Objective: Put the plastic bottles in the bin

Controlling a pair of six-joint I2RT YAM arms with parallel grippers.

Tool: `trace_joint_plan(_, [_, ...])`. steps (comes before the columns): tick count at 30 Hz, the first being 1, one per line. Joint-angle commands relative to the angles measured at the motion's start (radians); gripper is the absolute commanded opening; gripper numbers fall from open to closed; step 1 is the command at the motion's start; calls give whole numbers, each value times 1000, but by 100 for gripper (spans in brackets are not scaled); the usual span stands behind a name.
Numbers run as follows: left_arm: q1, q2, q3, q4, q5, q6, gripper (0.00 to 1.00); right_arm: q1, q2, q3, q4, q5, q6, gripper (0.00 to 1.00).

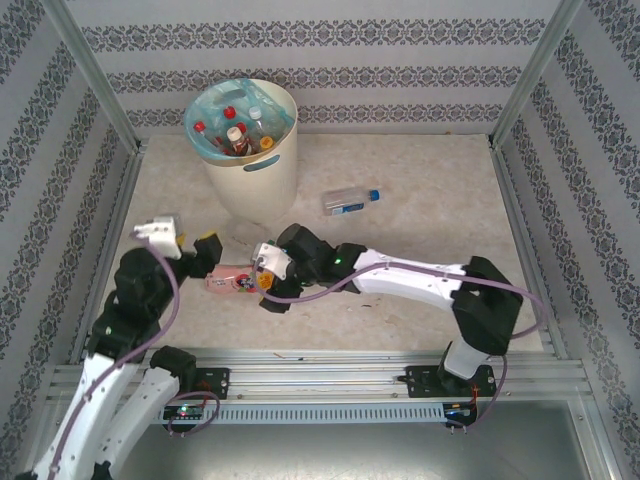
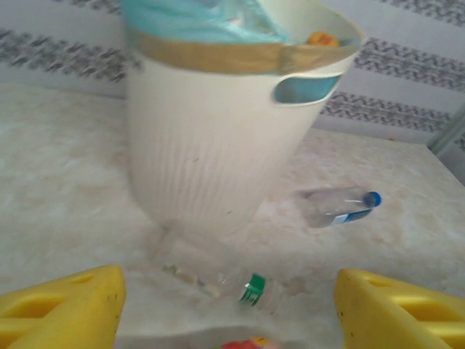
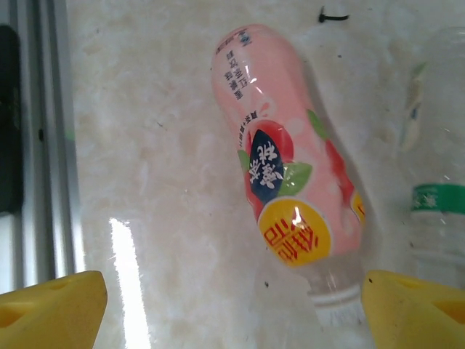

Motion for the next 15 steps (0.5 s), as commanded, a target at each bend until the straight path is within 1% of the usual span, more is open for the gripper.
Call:
trace_joint_plan(1, [2, -153, -79, -49, -94, -33, 84, 7, 82, 39, 73, -24, -124, 91])
trace_joint_plan(2, [2, -186, -101, -45, -94, -35, 88, 9, 102, 48, 78, -12, -131, 91])
trace_joint_plan(4, [2, -234, -121, -43, -89, -43, 98, 8, 140, 59, 92, 5, -144, 92])
trace_joint_plan(5, [3, -240, -118, -42, -88, -36, 100, 9, 155, 63, 101, 19, -148, 92])
trace_joint_plan(9, [3, -223, -115, -52, -124, -27, 100, 9, 214, 89, 104, 67, -158, 93])
trace_joint_plan(11, [2, -206, -109, -71, -154, -45, 100, 9, 236, 92, 111, 86, -164, 93])
trace_joint_plan(15, [2, -194, -106, -76, -145, -59, 100, 13, 267, 102, 104, 132, -167, 94])
